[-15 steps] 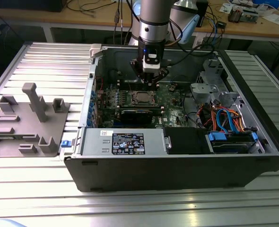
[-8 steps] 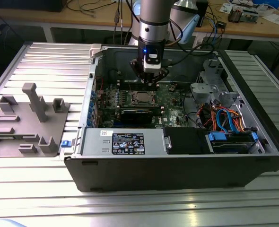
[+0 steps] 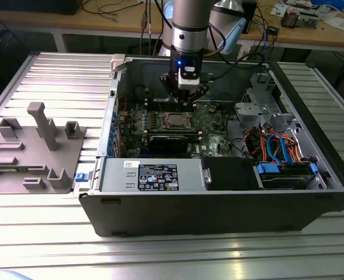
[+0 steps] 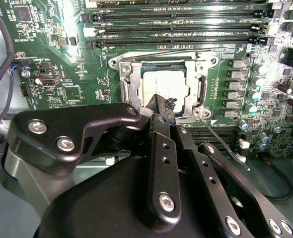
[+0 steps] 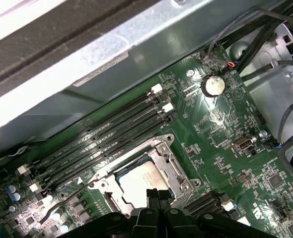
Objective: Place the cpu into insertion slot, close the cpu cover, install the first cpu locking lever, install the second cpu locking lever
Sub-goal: 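Install the first cpu locking lever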
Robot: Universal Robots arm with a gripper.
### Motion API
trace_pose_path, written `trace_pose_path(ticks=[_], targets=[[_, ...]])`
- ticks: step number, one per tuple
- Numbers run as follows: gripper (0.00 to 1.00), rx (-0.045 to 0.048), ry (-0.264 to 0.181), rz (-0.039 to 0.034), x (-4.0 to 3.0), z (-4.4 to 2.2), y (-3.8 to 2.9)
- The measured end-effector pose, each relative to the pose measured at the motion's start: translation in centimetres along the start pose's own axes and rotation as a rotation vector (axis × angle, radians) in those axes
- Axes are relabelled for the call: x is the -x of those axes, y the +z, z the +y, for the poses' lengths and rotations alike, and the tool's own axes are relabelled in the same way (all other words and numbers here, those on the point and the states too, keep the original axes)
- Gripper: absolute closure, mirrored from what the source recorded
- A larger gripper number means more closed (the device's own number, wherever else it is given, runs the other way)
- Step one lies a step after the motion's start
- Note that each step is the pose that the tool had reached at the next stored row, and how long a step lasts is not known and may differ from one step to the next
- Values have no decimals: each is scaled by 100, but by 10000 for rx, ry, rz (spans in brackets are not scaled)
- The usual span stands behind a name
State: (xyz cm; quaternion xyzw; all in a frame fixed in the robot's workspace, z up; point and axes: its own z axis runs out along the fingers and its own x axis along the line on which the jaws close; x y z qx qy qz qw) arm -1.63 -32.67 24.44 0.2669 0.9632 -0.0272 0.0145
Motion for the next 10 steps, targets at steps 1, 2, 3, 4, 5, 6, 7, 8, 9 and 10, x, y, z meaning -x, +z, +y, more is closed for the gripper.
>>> trace_pose_path(ticks=[1,2,3,4,5,6,7,8,9,10], targets=[[89,2,-36,-2,0,0,0],[89,3,-68,-3,0,0,0],[89,4,-89,-4,0,0,0],[89,5,-111,-5,0,0,0],[89,6,-133,-6,0,0,0],[89,8,-194,-9,0,0,0],[89,10,-227,-10,0,0,0],[89,11,-250,-12,0,0,0],[89,13,-275,-12,0,0,0],[89,13,-297,-14,0,0,0]])
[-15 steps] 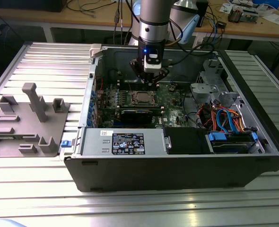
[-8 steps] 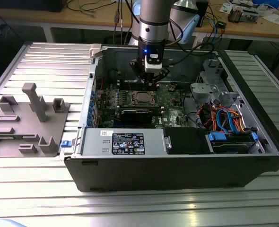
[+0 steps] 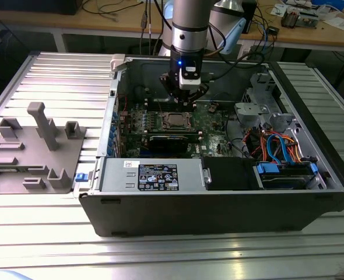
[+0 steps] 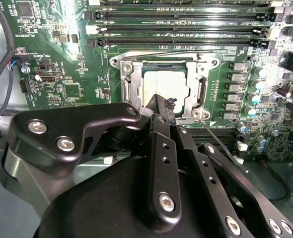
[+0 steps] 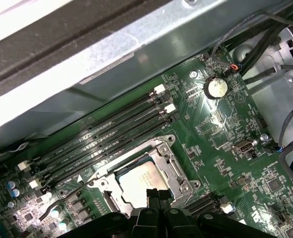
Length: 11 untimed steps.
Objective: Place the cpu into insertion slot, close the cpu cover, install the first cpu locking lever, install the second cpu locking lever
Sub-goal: 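Install the first cpu locking lever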
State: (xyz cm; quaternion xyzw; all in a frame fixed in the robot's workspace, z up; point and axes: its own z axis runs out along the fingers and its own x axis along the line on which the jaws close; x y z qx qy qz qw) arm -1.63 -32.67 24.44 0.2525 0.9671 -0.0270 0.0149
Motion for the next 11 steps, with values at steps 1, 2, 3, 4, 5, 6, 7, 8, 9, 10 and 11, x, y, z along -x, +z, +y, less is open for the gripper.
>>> trace_pose_path(ticks=[1,2,3,4,5,6,7,8,9,10,11], targets=[[89,1,-22,0,0,0,0],[89,2,-45,-2,0,0,0],[89,3,-70,-3,0,0,0],[89,4,-93,-4,0,0,0],[89,5,-120,-5,0,0,0],[89,6,-145,-6,0,0,0],[89,8,-185,-8,0,0,0],[89,10,-221,-10,0,0,0],[89,11,-257,-11,0,0,0],[89,12,-277,-12,0,0,0],[89,13,-303,-13,0,0,0]])
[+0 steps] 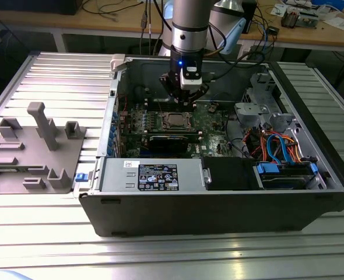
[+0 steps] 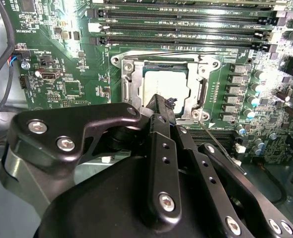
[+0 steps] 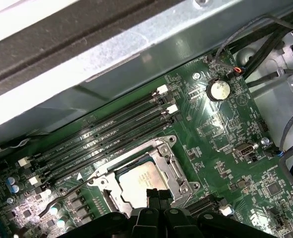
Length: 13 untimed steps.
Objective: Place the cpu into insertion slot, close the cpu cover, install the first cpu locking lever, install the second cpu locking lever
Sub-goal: 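Install the first cpu locking lever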
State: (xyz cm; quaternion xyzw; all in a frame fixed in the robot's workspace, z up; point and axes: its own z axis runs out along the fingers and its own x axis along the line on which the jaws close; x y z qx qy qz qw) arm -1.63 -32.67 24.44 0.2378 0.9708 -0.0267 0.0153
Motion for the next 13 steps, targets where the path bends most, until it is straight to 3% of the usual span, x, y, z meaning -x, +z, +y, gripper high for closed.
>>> trace_pose_path(ticks=[13], targets=[[89,16,-379,-17,0,0,0]])
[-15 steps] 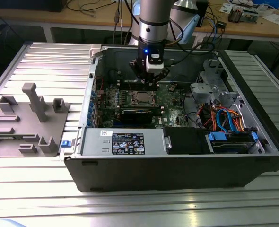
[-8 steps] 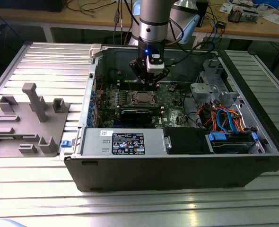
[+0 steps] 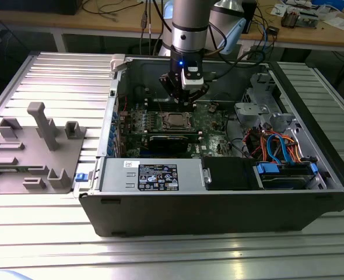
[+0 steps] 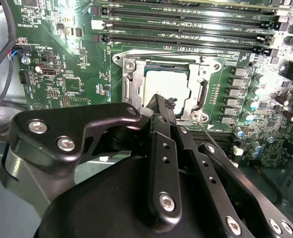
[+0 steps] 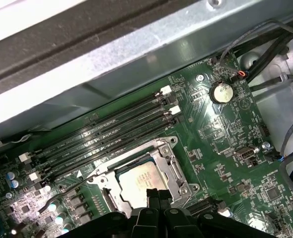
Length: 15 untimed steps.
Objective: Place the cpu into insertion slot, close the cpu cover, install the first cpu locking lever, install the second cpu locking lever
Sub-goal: 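Install the first cpu locking lever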
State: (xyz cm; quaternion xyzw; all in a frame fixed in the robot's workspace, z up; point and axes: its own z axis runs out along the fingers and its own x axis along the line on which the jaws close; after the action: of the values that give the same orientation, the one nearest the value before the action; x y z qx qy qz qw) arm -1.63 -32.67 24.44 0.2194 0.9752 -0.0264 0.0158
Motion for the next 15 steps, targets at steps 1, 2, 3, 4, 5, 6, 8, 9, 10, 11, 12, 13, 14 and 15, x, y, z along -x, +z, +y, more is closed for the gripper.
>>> trace_pose_path(ticks=[1,2,3,4,5,6,8,9,10,11,12,13,14,15], targets=[[89,2,-43,-2,0,0,0],[89,3,-65,-3,0,0,0],[89,4,-87,-4,0,0,0],[89,4,-108,-5,0,0,0],[89,6,-130,-6,0,0,0],[89,8,-172,-8,0,0,0],[89,10,-240,-11,0,0,0],[89,11,-263,-12,0,0,0],[89,13,-296,-13,0,0,0],[89,14,-324,-15,0,0,0],[89,15,-345,-16,0,0,0],[89,16,-375,-17,0,0,0],[89,17,-395,-18,0,0,0],[89,18,-422,-19,0,0,0]])
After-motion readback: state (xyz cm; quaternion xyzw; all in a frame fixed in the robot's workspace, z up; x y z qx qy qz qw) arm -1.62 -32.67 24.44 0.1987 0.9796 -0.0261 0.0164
